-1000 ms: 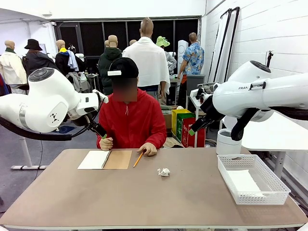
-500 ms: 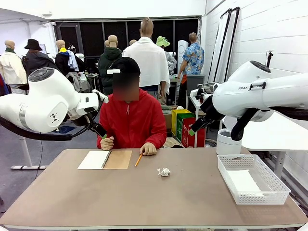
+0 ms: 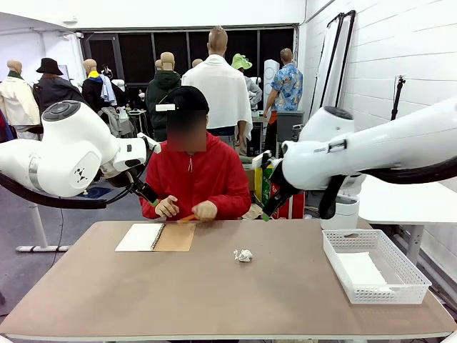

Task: Sort the paper based on its condition.
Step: If a person hands you a paper, place it in the Organizing basket , and if it's crumpled, put it in the Trash can.

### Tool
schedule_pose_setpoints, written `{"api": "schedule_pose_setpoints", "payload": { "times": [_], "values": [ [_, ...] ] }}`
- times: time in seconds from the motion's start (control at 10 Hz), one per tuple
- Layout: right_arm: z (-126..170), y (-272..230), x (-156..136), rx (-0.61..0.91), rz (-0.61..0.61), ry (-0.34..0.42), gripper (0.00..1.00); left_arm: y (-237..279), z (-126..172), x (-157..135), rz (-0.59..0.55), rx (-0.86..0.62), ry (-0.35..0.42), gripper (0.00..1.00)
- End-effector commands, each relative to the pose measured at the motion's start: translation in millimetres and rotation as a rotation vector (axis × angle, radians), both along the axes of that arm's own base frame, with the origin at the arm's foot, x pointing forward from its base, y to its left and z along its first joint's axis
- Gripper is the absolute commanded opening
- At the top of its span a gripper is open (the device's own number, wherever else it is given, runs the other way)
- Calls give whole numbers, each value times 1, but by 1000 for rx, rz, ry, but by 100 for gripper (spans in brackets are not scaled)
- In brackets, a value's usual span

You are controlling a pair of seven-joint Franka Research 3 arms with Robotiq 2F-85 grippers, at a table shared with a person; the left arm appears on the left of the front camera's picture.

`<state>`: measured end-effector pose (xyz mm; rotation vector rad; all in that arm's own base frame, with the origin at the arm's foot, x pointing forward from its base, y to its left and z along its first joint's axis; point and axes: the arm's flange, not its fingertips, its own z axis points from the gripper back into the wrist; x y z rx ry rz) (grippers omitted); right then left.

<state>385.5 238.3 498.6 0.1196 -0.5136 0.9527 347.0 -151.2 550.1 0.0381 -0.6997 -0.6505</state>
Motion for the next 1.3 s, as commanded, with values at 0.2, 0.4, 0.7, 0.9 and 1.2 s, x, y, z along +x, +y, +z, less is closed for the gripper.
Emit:
{"api": "schedule_pose_setpoints", "payload": {
  "times": [0.2, 0.4, 0.7, 0.9, 1.2],
  "values": [
    [-46, 32, 24, -74, 91, 4, 100, 0, 0, 0, 0, 0, 0, 100],
    [-54, 44, 34, -94, 102, 2, 100, 0, 0, 0, 0, 0, 0, 100],
    [-59, 39, 22, -78, 88, 36, 100, 0, 0, 0, 0, 0, 0, 100],
    [-59, 39, 22, -78, 88, 36, 100, 0, 0, 0, 0, 0, 0, 100],
    [-64, 48, 40, -88, 93, 33, 100, 0, 0, 0, 0, 0, 0, 100]
  ]
}}
